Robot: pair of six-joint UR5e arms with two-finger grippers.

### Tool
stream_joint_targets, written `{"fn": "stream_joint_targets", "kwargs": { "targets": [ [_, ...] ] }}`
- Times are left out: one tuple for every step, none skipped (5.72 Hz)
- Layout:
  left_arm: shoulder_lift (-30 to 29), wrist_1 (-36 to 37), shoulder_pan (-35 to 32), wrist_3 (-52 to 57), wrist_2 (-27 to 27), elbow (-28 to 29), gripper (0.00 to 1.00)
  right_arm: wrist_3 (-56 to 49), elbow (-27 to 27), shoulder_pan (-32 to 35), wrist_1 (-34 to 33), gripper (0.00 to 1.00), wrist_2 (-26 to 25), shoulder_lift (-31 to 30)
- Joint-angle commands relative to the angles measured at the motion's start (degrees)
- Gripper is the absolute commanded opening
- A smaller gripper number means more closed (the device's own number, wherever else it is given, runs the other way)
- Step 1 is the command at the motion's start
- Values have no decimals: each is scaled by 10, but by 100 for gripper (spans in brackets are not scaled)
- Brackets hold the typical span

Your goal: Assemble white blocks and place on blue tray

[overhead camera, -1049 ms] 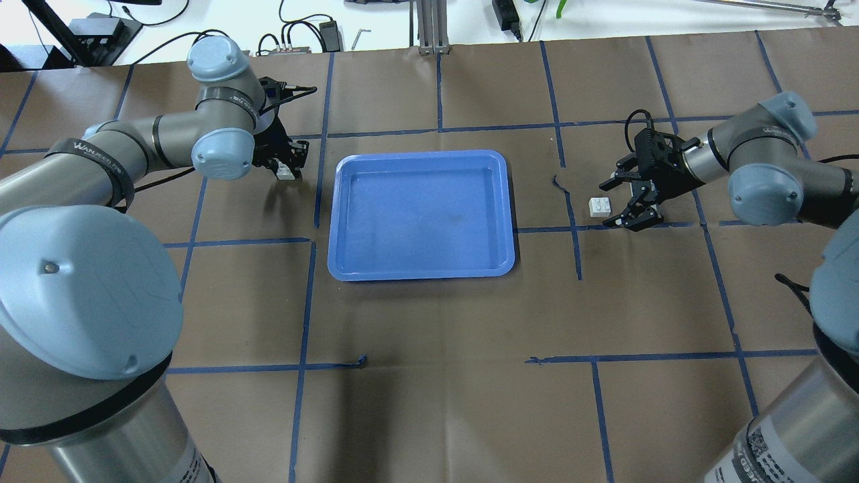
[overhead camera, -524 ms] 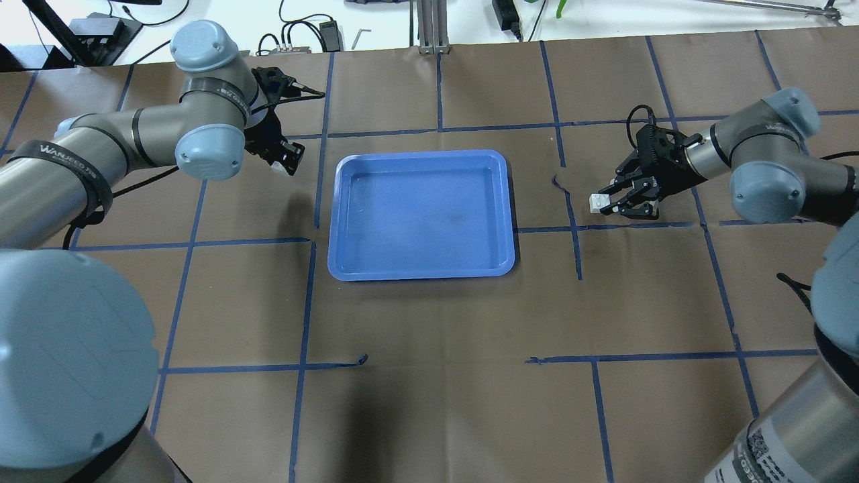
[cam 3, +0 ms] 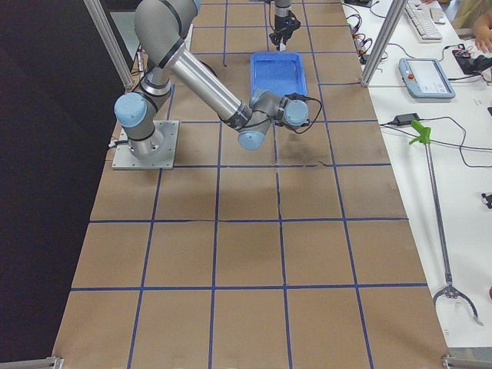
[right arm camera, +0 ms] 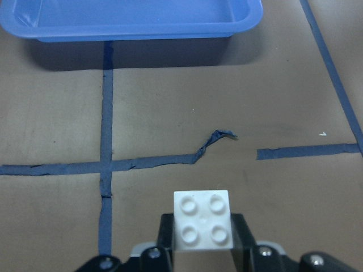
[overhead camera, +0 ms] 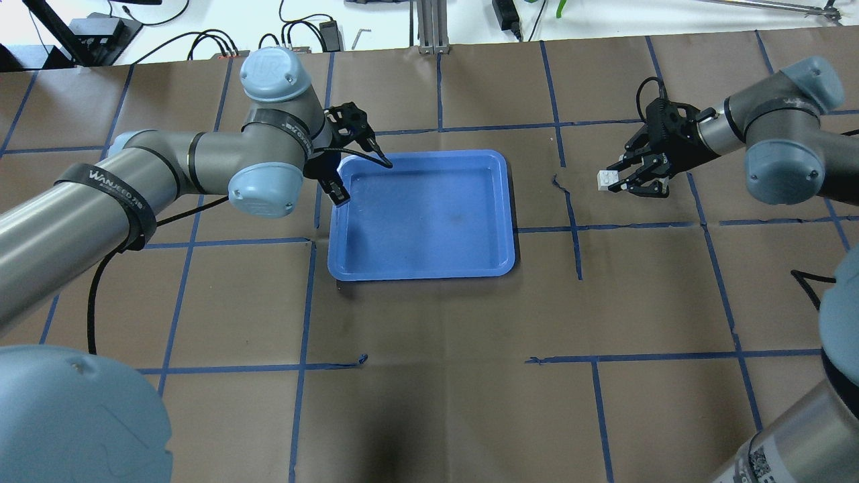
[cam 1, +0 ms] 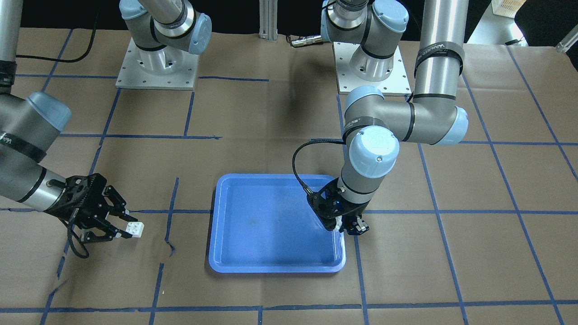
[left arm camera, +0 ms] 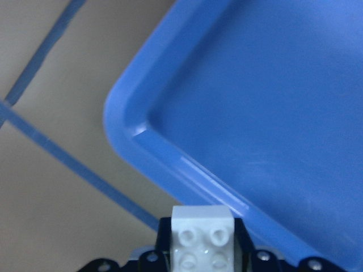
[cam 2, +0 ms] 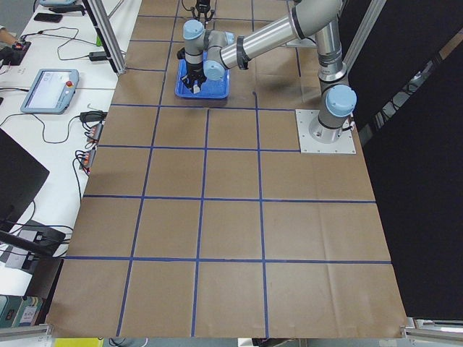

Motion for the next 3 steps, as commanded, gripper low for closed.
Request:
{"fn": "stream_joint_targets", "kwargs": {
  "targets": [
    [-23,1,-51,142,0,1,0,-5,-5,1,97,17,-5,-76],
    [-34,19,-69,147,-5,4,0,-9,-4,2,176,17,-6,-130],
    [-35,23,-71,148,-7,2,0,-32,-2,4,191,17,-8,-137]
  ]
}}
